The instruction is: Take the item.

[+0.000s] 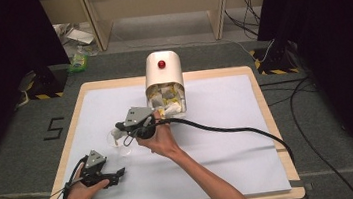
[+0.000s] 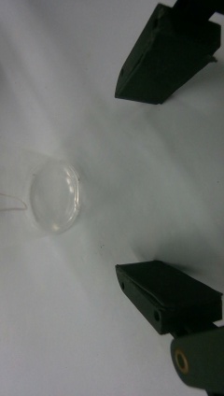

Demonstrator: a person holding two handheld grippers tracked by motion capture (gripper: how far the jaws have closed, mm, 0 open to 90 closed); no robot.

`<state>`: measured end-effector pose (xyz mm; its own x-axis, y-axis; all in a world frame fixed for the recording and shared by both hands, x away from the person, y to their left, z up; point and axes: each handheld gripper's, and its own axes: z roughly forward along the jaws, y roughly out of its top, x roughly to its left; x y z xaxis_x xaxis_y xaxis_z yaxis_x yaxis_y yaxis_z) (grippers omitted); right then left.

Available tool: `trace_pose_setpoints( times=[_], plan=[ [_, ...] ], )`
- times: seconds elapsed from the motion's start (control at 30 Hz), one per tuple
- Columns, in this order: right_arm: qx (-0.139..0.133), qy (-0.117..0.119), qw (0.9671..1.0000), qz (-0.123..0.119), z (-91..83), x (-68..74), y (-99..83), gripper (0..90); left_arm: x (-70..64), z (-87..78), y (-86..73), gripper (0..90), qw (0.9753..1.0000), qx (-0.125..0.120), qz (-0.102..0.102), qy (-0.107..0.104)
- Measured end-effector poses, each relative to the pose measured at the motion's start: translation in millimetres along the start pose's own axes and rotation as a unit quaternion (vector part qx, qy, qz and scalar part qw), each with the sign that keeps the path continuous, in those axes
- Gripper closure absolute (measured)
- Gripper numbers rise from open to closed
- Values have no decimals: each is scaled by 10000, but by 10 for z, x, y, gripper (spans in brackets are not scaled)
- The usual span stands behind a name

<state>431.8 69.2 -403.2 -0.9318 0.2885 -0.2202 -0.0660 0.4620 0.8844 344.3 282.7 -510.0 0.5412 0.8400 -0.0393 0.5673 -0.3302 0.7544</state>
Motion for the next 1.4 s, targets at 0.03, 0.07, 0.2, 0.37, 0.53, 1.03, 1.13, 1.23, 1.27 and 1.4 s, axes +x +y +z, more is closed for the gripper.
trace_pose_setpoints(
  times=[0.03,0.07,0.2,0.37,0.53,1.03,1.13,1.23,1.27,1.4],
  plan=[
    [13,6,10000,5,12,-4,-8,900,0,0,0,125,10000,2,2,-2],
    [26,11,10000,31,22,-5,-15,900,0,0,0,125,10000,3,2,-3],
    [56,42,10000,55,67,2,-33,900,0,0,0,125,10000,2,-1,0],
    [92,101,9999,53,120,20,-28,884,1,-1,0,125,10000,0,-2,-1],
    [137,101,9998,59,148,26,-18,833,1,-1,-1,126,10000,-3,-7,-3],
    [117,-31,9999,-38,-95,45,94,728,4,-4,0,126,10000,19,18,-4],
    [78,-75,9999,-23,-160,44,119,703,3,-3,0,125,10000,13,10,-6],
    [50,-146,9999,4,-235,40,140,668,3,-3,0,126,10000,12,11,-6],
    [39,-184,9998,18,-268,37,142,654,3,-3,0,125,10000,13,12,-5],
    [40,-288,9996,66,-380,24,116,619,3,-3,0,126,10000,13,13,-5]
  ],
)
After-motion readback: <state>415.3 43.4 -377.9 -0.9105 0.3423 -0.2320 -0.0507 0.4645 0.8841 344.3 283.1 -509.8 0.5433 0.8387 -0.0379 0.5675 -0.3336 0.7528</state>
